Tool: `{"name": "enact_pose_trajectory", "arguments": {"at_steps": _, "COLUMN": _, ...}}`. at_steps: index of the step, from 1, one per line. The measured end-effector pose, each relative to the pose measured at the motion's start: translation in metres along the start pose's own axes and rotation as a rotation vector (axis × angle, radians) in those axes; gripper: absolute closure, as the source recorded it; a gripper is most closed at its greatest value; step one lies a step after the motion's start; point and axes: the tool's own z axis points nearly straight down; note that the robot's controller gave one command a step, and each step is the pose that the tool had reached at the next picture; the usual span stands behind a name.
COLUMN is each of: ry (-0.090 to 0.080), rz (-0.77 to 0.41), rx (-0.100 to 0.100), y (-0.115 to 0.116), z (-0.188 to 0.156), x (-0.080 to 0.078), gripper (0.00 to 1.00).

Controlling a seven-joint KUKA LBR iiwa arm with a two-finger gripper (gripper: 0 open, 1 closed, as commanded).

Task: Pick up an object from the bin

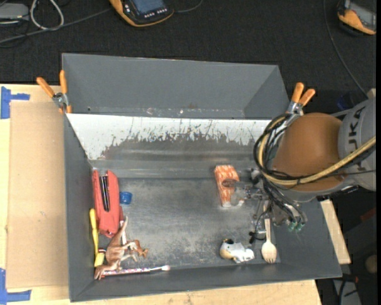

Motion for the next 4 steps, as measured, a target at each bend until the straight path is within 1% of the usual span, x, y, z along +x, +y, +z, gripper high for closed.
{"name": "enact_pose_trajectory", "arguments": {"at_steps": 1, "ry": 0.000, "rz": -0.155, "rx": -0.001, "y": -0.024, "z": 0.010, "x": -0.009, "gripper": 0.00}}
{"name": "enact_pose_trajectory", "arguments": {"at_steps": 2, "ry": 0.006, "rz": 0.088, "rx": -0.001, "y": -0.068, "z": 0.062, "x": 0.041, "gripper": 0.00}}
{"name": "enact_pose_trajectory", "arguments": {"at_steps": 3, "ry": -0.014, "rz": -0.057, "rx": 0.002, "y": -0.007, "z": 0.062, "x": 0.029, "gripper": 0.00}}
{"name": "enact_pose_trajectory", "arguments": {"at_steps": 4, "ry": -0.008, "rz": 0.238, "rx": 0.001, "y": -0.066, "z": 0.051, "x": 0.038, "gripper": 0.00}}
